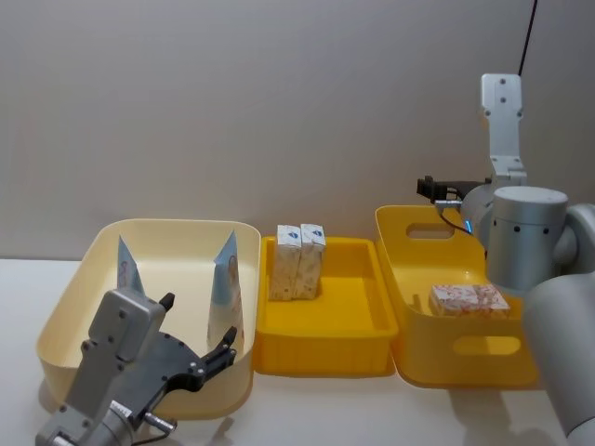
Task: Bimanual collaborative sorting of washing and personal care products
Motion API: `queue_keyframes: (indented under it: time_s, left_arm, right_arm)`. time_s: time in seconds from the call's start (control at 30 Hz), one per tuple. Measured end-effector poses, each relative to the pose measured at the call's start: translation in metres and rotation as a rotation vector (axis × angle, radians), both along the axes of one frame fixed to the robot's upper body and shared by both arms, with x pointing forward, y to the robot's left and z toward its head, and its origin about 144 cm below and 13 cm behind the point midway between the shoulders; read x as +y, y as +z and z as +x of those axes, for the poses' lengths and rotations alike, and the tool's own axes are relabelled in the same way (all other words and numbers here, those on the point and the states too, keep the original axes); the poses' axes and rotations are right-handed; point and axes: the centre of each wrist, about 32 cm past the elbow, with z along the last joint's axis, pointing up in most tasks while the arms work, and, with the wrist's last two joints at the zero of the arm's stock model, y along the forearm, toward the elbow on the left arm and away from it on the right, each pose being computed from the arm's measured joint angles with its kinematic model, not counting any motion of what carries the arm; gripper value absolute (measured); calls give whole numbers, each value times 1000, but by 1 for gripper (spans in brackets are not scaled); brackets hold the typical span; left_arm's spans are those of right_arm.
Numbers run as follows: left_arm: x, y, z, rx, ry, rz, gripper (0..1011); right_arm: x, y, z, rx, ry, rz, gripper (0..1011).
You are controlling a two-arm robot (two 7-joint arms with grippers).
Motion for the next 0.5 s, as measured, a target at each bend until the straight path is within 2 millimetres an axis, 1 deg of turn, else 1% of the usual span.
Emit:
queue_keyframes:
  time_s: [0.5]
  left_arm:
    - [-6, 12, 8, 14, -35, 30, 1002]
  right_arm:
    - [0, 0, 0, 1, 0, 0, 1001]
